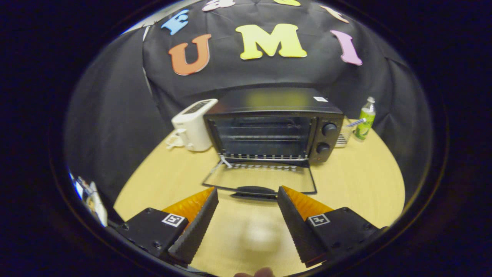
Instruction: Open the toaster oven, put the food inside, and close the toaster oven door.
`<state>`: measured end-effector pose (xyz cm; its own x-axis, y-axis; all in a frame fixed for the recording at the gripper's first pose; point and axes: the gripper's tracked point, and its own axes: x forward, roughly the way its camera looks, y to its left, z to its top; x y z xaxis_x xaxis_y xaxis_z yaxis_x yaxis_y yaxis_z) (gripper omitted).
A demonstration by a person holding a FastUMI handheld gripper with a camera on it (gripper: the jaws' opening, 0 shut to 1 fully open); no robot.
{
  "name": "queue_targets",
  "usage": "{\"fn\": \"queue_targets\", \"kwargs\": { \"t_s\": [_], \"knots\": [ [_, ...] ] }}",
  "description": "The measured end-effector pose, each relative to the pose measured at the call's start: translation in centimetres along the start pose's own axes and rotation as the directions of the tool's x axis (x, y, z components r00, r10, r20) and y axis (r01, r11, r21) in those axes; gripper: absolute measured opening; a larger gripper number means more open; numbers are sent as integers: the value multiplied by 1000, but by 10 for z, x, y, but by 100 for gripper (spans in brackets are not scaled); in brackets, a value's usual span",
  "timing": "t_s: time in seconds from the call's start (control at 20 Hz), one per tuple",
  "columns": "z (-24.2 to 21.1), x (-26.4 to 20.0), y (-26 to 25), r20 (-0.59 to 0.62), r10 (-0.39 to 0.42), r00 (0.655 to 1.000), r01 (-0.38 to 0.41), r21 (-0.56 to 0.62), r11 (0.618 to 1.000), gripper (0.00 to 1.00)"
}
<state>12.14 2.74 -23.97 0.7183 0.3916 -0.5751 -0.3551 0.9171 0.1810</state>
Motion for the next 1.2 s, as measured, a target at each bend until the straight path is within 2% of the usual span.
{"fn": "queue_targets", "kwargs": {
  "t_s": [0.1, 0.25, 0.5, 0.8, 1.0, 1.1, 1.2],
  "knots": [
    [-8, -24, 24, -109, 147, 983, -138, 89, 986, 100],
    [-31, -43, 52, -235, 271, 933, -210, 253, 944, 100],
    [-111, -25, 74, -426, 338, 839, -168, 389, 906, 100],
    [-147, 13, 88, -491, 365, 791, -137, 439, 888, 97],
    [-155, 18, 93, -527, 397, 751, -135, 466, 874, 83],
    [-151, 21, 94, -524, 412, 745, -145, 476, 867, 65],
    [-155, 24, 95, -536, 415, 735, -144, 474, 869, 40]
  ]
}}
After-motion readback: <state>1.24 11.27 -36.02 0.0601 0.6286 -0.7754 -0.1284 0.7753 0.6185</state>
